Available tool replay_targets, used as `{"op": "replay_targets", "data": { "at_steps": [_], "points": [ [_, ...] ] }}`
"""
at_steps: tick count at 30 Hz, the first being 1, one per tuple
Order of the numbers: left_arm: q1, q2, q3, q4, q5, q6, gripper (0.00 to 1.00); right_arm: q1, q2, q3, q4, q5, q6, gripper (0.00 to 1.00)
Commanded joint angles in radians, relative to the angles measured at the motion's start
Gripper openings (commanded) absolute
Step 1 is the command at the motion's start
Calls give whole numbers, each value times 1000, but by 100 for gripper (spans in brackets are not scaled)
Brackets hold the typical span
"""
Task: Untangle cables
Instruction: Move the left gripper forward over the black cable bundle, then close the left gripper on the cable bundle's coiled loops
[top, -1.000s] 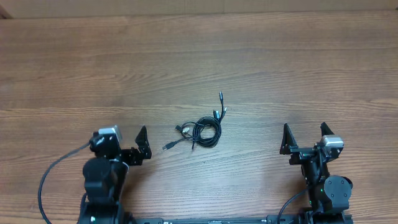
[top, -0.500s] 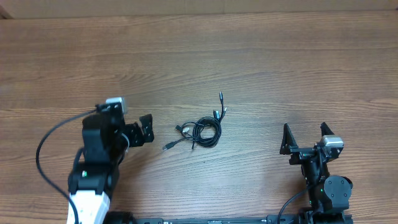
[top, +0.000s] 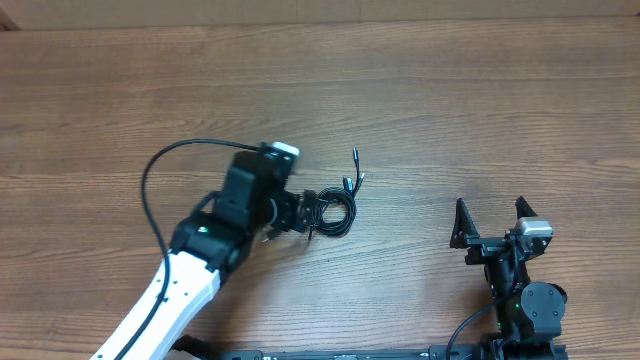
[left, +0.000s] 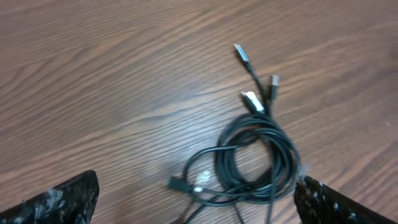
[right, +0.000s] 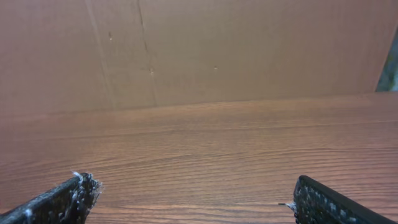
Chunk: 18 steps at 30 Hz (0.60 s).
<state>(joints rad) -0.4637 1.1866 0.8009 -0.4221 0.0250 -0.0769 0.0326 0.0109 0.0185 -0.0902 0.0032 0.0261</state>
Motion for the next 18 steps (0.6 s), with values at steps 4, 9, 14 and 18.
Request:
{"op": "replay_targets", "data": {
  "at_steps": [4,9,14,18],
  "points": [
    [-54,31,27,15,-14,19,100,-4,-8,-11,6,-5,6,100],
    [-54,57,26,83,142,-55,100,-4,-8,-11,6,-5,6,100],
    [-55,117,26,161,177,-114,100,-4,-8,-11,6,-5,6,100],
    [-77,174,26,177,185,-101,99,-4,-8,-11,6,-5,6,100]
  ]
}}
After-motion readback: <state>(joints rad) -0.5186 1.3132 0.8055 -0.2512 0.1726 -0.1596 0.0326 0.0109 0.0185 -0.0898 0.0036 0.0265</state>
